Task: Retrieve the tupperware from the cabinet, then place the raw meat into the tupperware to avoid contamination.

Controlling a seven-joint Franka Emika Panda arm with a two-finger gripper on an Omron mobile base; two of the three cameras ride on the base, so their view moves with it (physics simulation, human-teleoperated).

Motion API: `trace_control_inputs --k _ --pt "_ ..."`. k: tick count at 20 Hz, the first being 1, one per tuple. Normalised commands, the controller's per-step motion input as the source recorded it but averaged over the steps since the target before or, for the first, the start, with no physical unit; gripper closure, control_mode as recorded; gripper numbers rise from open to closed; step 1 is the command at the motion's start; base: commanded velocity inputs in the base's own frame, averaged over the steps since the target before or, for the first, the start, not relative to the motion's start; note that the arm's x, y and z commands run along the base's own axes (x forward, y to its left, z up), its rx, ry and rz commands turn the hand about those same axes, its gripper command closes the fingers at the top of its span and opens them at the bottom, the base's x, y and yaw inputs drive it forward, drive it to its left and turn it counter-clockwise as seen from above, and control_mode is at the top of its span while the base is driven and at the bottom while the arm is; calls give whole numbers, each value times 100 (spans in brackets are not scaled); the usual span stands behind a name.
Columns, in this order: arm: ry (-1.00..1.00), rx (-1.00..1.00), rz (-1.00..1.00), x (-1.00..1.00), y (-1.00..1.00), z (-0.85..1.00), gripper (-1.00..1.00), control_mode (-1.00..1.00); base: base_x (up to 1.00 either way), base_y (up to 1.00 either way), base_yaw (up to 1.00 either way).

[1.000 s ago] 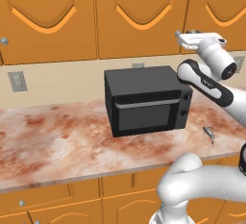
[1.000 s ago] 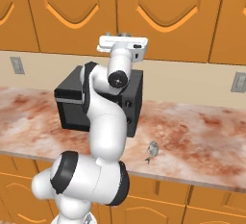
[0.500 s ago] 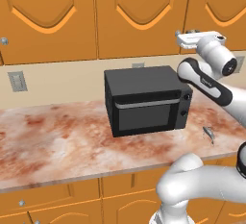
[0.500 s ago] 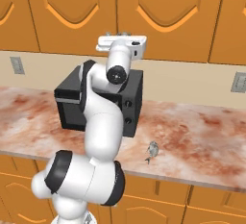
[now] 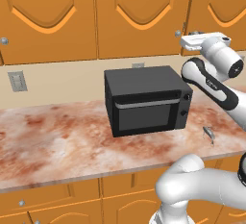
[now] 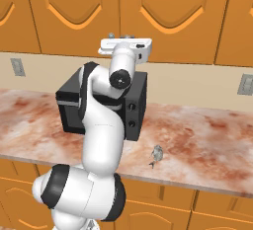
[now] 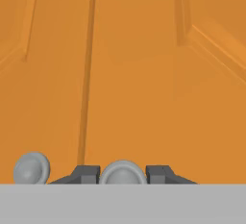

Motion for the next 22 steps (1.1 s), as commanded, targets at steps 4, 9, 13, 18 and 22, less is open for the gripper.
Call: trace_control_inputs --k 4,9,13,18,22 --pt "2 -2 0 -40 -21 3 100 -100 0 0 0" --pt "7 -5 0 -34 -32 3 100 -100 0 0 0" --pt "10 -6 0 -37 -43 0 100 -100 0 0 0" --pt "11 -5 0 -32 -47 0 100 -100 0 0 0" --pt "9 -4 0 -34 -56 0 100 -100 0 0 0"
